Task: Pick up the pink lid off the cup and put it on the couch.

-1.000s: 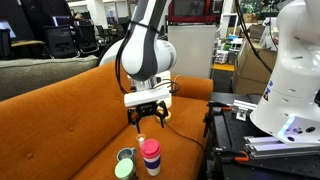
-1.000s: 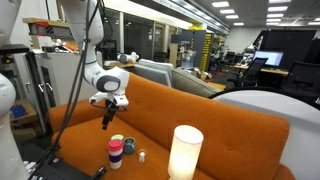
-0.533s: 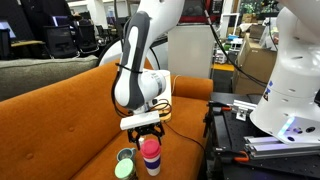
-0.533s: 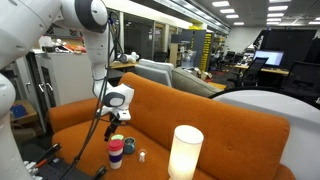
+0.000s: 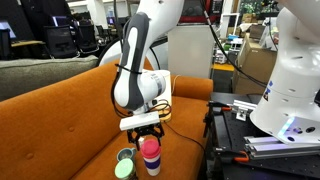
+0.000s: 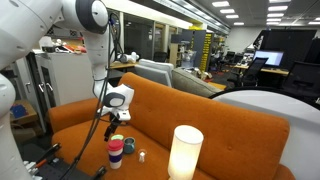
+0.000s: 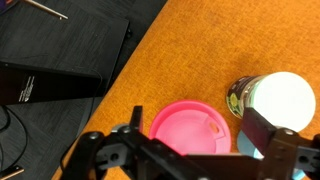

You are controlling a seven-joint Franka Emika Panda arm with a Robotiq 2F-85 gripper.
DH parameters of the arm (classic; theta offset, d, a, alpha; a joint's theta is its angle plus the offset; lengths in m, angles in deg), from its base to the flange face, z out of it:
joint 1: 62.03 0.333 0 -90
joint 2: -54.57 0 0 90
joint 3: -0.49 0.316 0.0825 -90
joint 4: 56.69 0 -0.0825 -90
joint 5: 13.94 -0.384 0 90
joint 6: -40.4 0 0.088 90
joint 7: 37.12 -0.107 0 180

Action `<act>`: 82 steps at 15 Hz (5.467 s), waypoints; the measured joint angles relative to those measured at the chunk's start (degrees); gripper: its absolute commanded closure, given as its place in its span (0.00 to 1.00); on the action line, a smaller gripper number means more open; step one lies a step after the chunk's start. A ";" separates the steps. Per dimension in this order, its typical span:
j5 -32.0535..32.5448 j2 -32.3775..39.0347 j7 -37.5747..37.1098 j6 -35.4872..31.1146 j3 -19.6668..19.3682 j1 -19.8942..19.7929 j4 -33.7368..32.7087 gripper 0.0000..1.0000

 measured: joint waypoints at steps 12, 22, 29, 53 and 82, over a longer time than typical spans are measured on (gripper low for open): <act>-1.97 3.48 0.00 -4.50 0.02 -0.06 -1.15 0.00; -1.97 7.64 -0.32 -4.63 -0.79 -0.05 -4.42 0.00; -1.97 8.53 -0.70 -4.40 -0.84 -0.05 -6.39 0.38; -20.00 -2.05 8.48 -9.13 1.78 -9.88 3.21 0.38; -38.04 25.12 -4.56 -2.69 -5.42 -10.64 -20.86 0.00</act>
